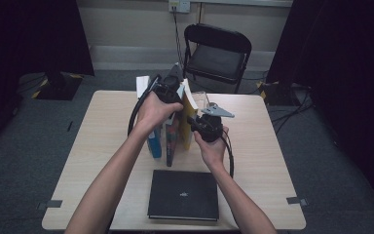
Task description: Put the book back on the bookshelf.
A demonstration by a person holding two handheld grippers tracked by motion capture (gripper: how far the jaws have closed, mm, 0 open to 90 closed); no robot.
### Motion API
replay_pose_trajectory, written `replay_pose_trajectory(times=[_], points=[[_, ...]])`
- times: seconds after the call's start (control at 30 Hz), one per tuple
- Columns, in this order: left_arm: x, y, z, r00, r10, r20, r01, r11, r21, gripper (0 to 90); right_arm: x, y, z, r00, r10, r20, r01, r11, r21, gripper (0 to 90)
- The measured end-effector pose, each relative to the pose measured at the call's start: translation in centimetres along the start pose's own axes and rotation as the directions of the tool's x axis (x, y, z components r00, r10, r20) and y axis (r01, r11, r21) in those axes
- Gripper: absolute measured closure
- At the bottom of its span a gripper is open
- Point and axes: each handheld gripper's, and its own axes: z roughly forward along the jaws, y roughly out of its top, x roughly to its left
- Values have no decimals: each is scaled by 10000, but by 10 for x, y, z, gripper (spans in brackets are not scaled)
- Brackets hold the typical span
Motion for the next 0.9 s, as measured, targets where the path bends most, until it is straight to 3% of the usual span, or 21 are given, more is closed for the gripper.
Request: replay_pose_trajectory(times=[0.13,0.2,0.27,0.43,0.6,0.7,0.83,0.9], points=[[0,11,3,9999,-98,86,91,9972,739,621,0,0,1,10000,16,3,-16,10000,-1,738],[-3,15,3,9997,-199,-167,213,9960,873,649,0,0,0,10000,2,13,-2,10000,21,737],[-6,18,1,9963,-209,-828,270,9970,732,733,0,0,1,10000,53,21,-53,10000,-21,738],[-3,24,0,9922,-727,-1008,778,9958,474,741,-1,-1,0,10000,41,-6,-41,10000,-42,738],[6,28,3,9847,-1369,-1078,1363,9906,-133,741,1,-1,0,10000,-14,-27,14,10000,-18,737],[12,31,3,9739,-1993,-1088,1931,9790,-656,740,2,-1,-1,10000,-85,-40,85,10000,13,737],[18,39,5,9600,-2537,-1186,2464,9664,-730,740,2,-1,-1,10000,-56,-74,57,10000,55,738],[20,41,4,9527,-2834,-1101,2728,9566,-1023,740,2,-1,0,10000,-32,-85,32,10000,30,738]])
